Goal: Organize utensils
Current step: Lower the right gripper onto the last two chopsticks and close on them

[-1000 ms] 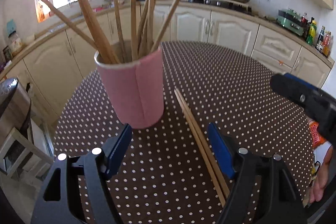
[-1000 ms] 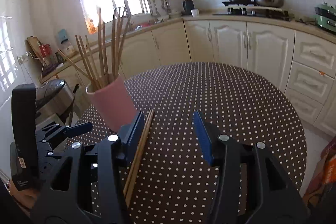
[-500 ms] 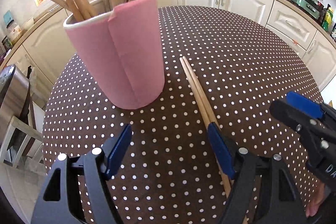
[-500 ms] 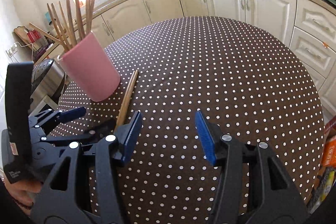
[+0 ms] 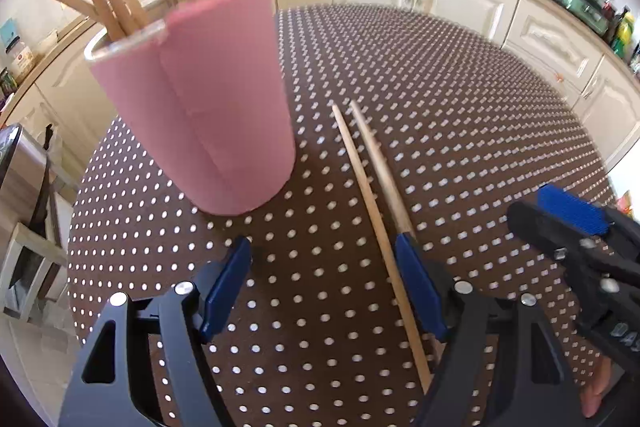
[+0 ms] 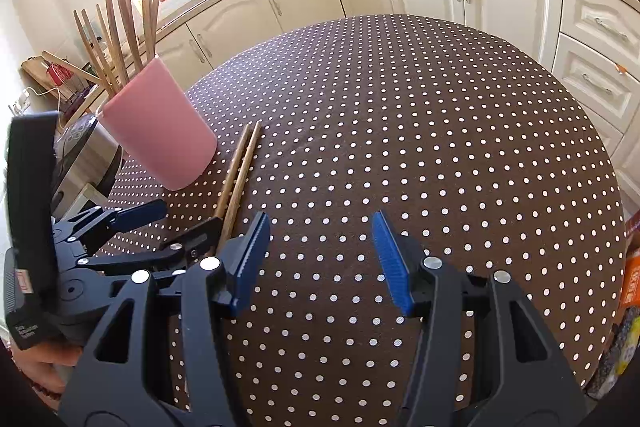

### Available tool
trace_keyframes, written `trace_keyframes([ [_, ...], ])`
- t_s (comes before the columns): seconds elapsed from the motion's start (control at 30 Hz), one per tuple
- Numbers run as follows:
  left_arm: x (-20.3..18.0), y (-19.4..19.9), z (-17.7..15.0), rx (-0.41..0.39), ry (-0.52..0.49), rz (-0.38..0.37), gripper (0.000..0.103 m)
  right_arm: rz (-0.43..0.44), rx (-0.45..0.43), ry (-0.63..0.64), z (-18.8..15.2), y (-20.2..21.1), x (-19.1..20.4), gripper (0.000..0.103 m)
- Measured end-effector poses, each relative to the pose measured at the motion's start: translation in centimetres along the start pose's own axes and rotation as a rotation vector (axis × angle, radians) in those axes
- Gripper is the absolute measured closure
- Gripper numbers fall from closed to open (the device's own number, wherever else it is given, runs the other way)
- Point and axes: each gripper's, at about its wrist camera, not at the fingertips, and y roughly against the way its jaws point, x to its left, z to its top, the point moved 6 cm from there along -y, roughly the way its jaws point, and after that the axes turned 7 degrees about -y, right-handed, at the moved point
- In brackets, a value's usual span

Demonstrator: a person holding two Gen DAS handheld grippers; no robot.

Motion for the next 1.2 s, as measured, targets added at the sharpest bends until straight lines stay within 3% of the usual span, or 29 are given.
trace_keyframes([
  [0.13,0.2,-0.3,0.6,0.009,0.004,-0.016,0.030,-0.008,0.006,0.002,0.4,-0.1,0.1,0.050],
  [0.3,0.9,0.2,0.7,-0.009,0.010,-0.022,0.081,-0.013,0.031,0.018,1.1,-0.3,0.8,0.050],
  [0.4,1.0,0.3,0.8,-0.008,0.009,-0.039,0.096,-0.012,0.069,0.032,1.3,-1.0,1.8,0.050],
  [0.73,3.0,0.6,-0.5,-0.031,0.055,-0.159,0.097,-0.016,0.203,0.067,1.5,-4.2,5.9,0.050],
  [0.9,4.1,1.0,-2.1,-0.042,0.068,-0.194,0.097,-0.073,0.250,0.095,1.8,-5.7,7.2,0.070],
  [1.13,4.5,1.5,-3.3,-0.039,0.074,-0.212,0.097,-0.184,0.292,0.197,1.6,-7.4,10.2,0.071],
  [1.2,4.1,1.5,-3.0,-0.044,0.054,-0.196,0.097,-0.233,0.290,0.238,1.2,-8.0,11.5,0.085],
])
